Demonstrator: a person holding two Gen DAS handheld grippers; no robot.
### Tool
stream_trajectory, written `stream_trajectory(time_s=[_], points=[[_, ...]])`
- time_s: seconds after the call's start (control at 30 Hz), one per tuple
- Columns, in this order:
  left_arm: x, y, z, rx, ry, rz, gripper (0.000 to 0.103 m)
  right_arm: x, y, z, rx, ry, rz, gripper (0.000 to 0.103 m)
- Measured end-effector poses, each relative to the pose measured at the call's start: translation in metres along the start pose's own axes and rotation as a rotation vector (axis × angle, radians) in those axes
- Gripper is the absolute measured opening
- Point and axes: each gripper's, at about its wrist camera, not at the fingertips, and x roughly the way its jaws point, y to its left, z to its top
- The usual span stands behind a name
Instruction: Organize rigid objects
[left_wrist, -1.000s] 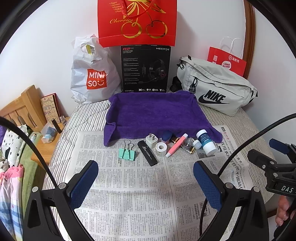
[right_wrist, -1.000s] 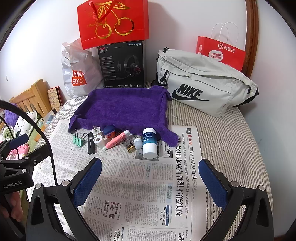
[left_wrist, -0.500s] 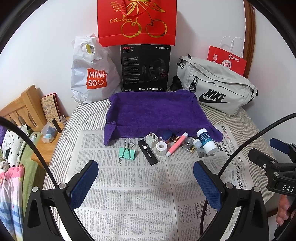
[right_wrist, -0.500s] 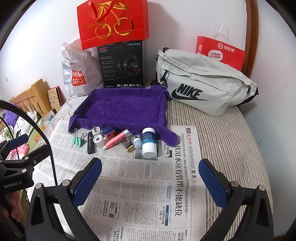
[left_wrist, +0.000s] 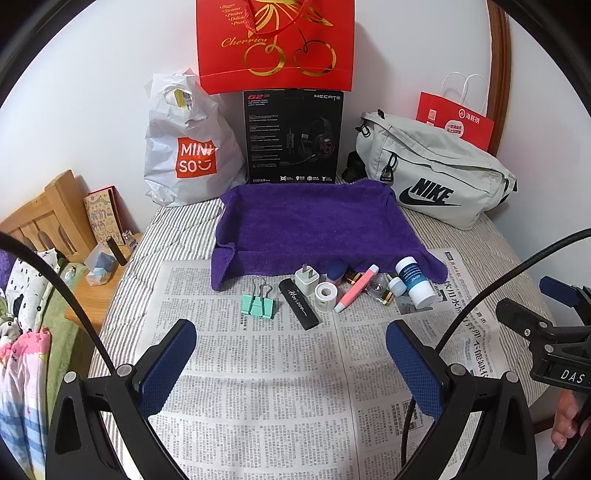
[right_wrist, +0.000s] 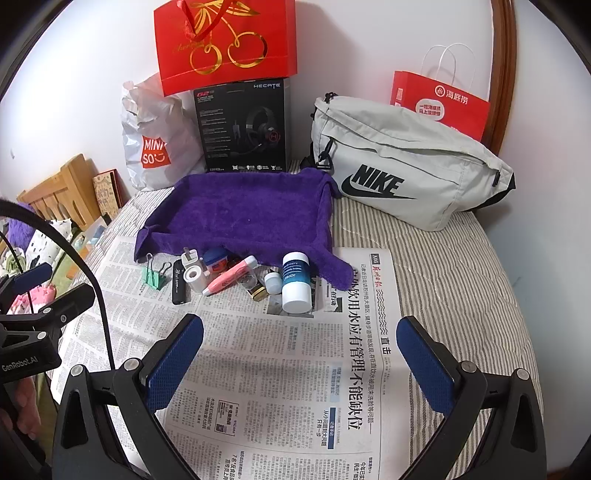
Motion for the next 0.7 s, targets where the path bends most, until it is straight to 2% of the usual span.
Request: stream_trajectory(time_s=[0.7], points=[[0.0021, -0.0023, -0.0022, 0.006, 0.003, 0.001, 0.103, 0.0007, 0.0009, -0.0011, 0.000, 0.001, 0.003, 0.103]])
